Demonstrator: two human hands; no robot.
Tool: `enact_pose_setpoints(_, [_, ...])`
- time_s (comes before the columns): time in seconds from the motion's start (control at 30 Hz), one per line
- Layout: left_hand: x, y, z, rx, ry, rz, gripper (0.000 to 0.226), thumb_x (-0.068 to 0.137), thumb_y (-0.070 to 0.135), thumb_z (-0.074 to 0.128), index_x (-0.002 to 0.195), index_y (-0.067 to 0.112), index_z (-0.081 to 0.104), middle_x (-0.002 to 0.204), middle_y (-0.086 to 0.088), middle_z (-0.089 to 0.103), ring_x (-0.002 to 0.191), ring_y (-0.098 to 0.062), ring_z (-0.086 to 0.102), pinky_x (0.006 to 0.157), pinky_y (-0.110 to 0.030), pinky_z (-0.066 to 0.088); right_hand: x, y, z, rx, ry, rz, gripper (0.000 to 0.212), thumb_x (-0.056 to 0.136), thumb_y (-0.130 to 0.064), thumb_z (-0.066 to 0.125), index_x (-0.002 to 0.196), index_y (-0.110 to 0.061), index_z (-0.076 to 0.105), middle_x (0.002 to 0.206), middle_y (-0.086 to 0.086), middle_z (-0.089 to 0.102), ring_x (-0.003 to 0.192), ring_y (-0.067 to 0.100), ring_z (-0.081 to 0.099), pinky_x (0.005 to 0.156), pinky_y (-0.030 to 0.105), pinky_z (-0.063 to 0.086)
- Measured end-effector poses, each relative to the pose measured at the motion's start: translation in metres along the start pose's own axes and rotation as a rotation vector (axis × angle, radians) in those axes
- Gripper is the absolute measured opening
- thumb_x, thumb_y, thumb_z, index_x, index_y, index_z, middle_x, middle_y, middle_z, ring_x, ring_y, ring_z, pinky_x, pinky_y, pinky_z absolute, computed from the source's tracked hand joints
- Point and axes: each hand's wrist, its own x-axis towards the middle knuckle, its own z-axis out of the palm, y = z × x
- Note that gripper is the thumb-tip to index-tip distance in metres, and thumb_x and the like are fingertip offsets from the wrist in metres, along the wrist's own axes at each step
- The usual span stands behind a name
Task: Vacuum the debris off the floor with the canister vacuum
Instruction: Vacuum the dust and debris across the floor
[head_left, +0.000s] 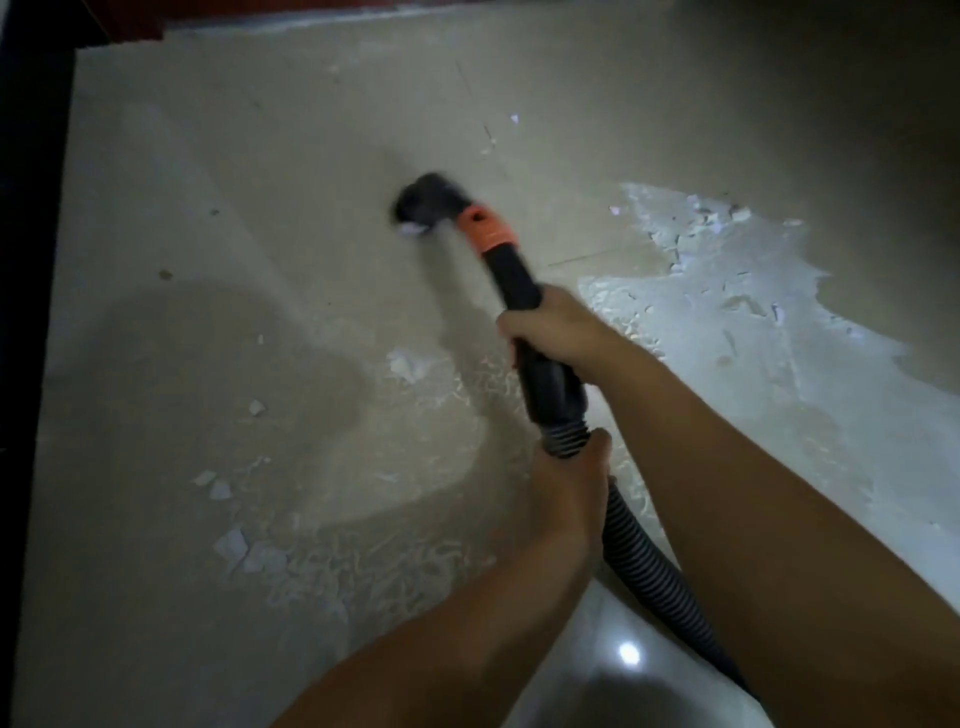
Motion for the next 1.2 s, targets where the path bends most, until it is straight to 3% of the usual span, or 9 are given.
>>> enact_pose_setpoints(0.13, [0.012,0.008,-0.003,0.03,-0.08,0.004,0.016,0.085,0.022,0.065,0.098,0.013,0.063,0.088,-0.002,0.066,0.076,-0.015,0.064,0.072,-0.028,0.05,0.012,-0.006,0.003,-0.068,-0.191,-0.033,0.01,0.083,-0.003,0.06,0.088,-0.01,0.054,0.065,0.012,0.062,0.055,0.024,0.062,0.057,0.032,0.054])
enact_pose_setpoints(0.23, [0.041,0.05,0.003,0.063,-0.193,-0.126,0.014,0.085,0.014,0.067,0.077,0.01,0.055,0.061,-0.005,0.055,0.048,-0.017,0.058,0.057,-0.027,0.05,0.05,-0.005,-0.023,0.134,0.132,0.004,0.011,0.082,-0.002,0.062,0.076,-0.007,0.054,0.056,0.01,0.057,0.041,0.018,0.054,0.051,0.029,0.05])
enact_pose_setpoints(0.4, [0.097,0.13,0.015,0.343,-0.213,-0.07,0.019,0.083,0.012,0.07,0.076,0.003,0.055,0.061,-0.011,0.054,0.042,-0.02,0.051,0.044,-0.025,0.047,0.114,-0.014,-0.064,0.551,0.495,0.136,0.013,0.082,-0.002,0.06,0.078,-0.003,0.047,0.051,0.005,0.052,0.035,0.012,0.051,0.054,0.03,0.056])
enact_pose_setpoints(0.5, [0.115,0.151,0.017,0.314,-0.134,-0.047,0.021,0.084,0.013,0.069,0.076,0.001,0.053,0.063,-0.012,0.052,0.048,-0.023,0.049,0.051,-0.031,0.045,0.148,-0.036,-0.059,0.528,0.405,0.123,0.012,0.081,-0.005,0.062,0.082,-0.004,0.049,0.058,0.006,0.055,0.043,0.015,0.054,0.061,0.033,0.058])
enact_pose_setpoints(0.7, [0.105,0.114,0.02,0.123,-0.113,-0.192,0.02,0.081,0.013,0.065,0.072,0.007,0.049,0.057,-0.008,0.05,0.045,-0.024,0.05,0.054,-0.033,0.046,0.128,-0.053,-0.02,-0.035,0.012,-0.019,0.009,0.081,-0.006,0.061,0.086,-0.003,0.055,0.065,0.012,0.06,0.05,0.022,0.059,0.054,0.028,0.052])
enact_pose_setpoints(0.9, [0.063,0.076,0.067,0.208,-0.371,-0.234,0.021,0.086,0.012,0.066,0.075,0.006,0.05,0.057,-0.007,0.049,0.038,-0.016,0.05,0.045,-0.023,0.045,0.072,0.007,-0.105,0.214,0.504,0.145,0.019,0.081,-0.004,0.063,0.072,-0.007,0.047,0.061,0.008,0.054,0.044,0.015,0.053,0.053,0.03,0.054])
enact_pose_setpoints(1.0, [0.03,0.049,0.094,0.225,-0.431,-0.286,0.02,0.082,0.013,0.067,0.075,0.007,0.05,0.061,-0.008,0.051,0.045,-0.02,0.051,0.055,-0.03,0.046,0.032,0.036,-0.145,0.268,0.659,0.262,0.014,0.081,-0.004,0.064,0.079,-0.003,0.049,0.064,0.008,0.054,0.045,0.014,0.053,0.05,0.028,0.054])
enact_pose_setpoints(1.1, [-0.004,0.012,0.099,0.176,-0.346,-0.21,0.018,0.073,0.022,0.067,0.074,0.011,0.052,0.056,-0.002,0.053,0.048,-0.019,0.052,0.066,-0.038,0.05,0.0,0.047,-0.141,0.209,0.597,0.27,0.012,0.082,-0.004,0.063,0.082,-0.004,0.051,0.062,0.009,0.055,0.042,0.015,0.054,0.051,0.029,0.055])
enact_pose_setpoints(1.2, [-0.021,-0.013,0.086,0.131,-0.2,-0.132,0.015,0.079,0.024,0.064,0.08,0.015,0.053,0.061,0.003,0.054,0.053,-0.013,0.053,0.065,-0.03,0.052,-0.023,0.038,-0.108,0.091,0.298,0.152,0.009,0.083,-0.004,0.061,0.085,-0.007,0.053,0.062,0.009,0.058,0.046,0.017,0.058,0.05,0.025,0.053])
